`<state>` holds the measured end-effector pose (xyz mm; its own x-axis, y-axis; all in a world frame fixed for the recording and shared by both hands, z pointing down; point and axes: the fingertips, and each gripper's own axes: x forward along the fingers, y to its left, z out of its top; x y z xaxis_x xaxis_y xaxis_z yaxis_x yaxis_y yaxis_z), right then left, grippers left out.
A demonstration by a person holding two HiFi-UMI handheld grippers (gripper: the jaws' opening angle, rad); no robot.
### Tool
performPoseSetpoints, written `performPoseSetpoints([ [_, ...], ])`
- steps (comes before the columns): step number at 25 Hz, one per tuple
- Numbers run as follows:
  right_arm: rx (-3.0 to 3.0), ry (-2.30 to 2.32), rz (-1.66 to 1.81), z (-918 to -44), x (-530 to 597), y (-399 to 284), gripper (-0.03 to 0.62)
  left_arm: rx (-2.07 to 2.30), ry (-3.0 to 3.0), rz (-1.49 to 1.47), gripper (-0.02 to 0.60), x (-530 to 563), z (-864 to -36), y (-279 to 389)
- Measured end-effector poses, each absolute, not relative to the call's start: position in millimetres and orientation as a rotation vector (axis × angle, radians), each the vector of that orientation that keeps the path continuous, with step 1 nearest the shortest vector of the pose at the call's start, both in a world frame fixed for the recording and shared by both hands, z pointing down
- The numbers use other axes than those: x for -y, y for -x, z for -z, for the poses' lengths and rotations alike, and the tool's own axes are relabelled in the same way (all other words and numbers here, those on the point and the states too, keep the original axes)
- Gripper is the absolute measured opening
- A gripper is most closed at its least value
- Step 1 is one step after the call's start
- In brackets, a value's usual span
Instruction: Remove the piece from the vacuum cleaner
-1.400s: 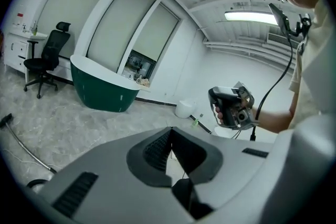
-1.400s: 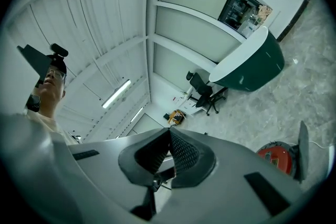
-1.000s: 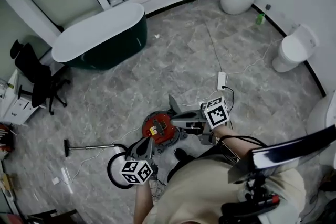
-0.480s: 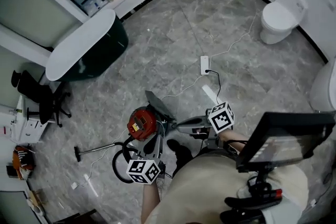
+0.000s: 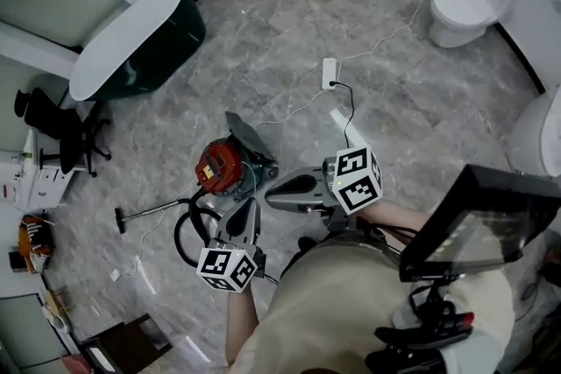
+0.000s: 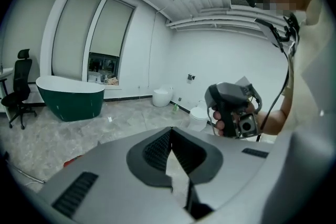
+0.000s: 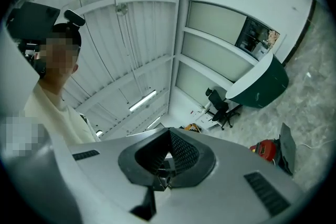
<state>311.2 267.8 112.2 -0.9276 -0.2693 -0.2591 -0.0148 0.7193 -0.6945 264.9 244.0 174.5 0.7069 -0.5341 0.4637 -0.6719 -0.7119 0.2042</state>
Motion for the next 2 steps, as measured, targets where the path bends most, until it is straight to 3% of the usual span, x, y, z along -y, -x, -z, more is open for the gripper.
performPoseSetpoints([
  [2, -2.585, 0.218, 1.036, -110.9, -277.4, -308.5, 0.003, 0.959, -2.559, -0.55, 0.003, -253.8, -176.4, -261.3],
])
